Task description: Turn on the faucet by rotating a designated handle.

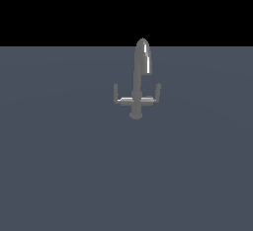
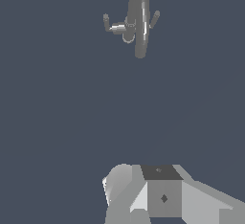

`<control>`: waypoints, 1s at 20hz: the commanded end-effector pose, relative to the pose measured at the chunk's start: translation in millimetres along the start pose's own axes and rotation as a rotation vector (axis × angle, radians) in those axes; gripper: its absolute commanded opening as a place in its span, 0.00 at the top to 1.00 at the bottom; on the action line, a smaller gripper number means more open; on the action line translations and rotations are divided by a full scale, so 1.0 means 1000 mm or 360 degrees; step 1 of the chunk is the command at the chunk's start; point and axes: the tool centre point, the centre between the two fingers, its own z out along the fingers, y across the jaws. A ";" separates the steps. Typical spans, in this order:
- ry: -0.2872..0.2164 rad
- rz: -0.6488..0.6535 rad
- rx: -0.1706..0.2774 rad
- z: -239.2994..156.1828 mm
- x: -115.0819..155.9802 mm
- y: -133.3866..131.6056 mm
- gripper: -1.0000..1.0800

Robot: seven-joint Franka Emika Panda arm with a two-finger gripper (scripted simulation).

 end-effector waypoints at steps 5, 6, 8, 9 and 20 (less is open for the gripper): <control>-0.0001 -0.0026 -0.0011 -0.002 0.001 0.000 1.00; -0.0002 -0.0039 -0.0017 -0.003 0.001 0.000 1.00; -0.0002 -0.0061 -0.0026 -0.005 0.001 0.000 1.00; -0.0002 -0.0067 -0.0029 -0.006 0.001 0.000 1.00; -0.0024 -0.0141 -0.0059 -0.005 0.006 0.001 1.00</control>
